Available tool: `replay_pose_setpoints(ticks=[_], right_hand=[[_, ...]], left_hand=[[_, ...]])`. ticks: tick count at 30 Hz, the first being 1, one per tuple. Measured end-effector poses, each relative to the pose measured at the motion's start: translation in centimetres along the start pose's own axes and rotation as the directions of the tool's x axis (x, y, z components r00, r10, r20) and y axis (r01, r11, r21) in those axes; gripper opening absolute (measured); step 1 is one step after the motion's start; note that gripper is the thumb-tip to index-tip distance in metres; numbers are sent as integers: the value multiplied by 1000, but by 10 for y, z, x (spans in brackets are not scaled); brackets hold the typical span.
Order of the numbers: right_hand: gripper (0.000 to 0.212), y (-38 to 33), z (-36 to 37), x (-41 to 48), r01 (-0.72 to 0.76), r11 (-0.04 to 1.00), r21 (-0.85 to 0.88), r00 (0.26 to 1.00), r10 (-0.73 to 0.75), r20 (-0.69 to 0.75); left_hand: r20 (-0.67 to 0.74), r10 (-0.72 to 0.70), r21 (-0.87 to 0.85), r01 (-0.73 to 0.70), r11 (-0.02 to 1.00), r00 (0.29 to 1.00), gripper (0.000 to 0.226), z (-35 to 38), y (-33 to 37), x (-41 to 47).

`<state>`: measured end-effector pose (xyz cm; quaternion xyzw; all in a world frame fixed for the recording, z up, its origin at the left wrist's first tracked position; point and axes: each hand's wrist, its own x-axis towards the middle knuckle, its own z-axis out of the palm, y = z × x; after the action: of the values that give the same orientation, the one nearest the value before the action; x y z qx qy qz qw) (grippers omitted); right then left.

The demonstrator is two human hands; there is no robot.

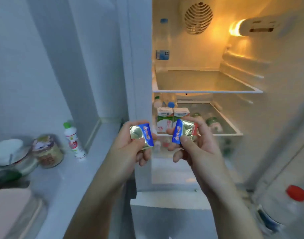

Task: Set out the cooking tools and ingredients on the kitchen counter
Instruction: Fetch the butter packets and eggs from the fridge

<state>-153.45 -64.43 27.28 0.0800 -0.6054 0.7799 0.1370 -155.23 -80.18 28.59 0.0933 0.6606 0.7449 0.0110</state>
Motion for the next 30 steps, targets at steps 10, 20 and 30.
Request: replay_pose_setpoints(ticks=[10,20,30], right_hand=[[24,43,129,-26,-319,941,112,757,182,627],[27,34,202,-176,-443,895,-52,271,189,944],[34,-23,230,-375,-393,913,-110,63,146,987]], left_hand=[[-767,63,57,-29,998,639,27,-84,2,-148],[-964,52,49,-20,999,262,33,-67,16,-332],[-995,100,98,74,992,-22,36,-28,34,-552]])
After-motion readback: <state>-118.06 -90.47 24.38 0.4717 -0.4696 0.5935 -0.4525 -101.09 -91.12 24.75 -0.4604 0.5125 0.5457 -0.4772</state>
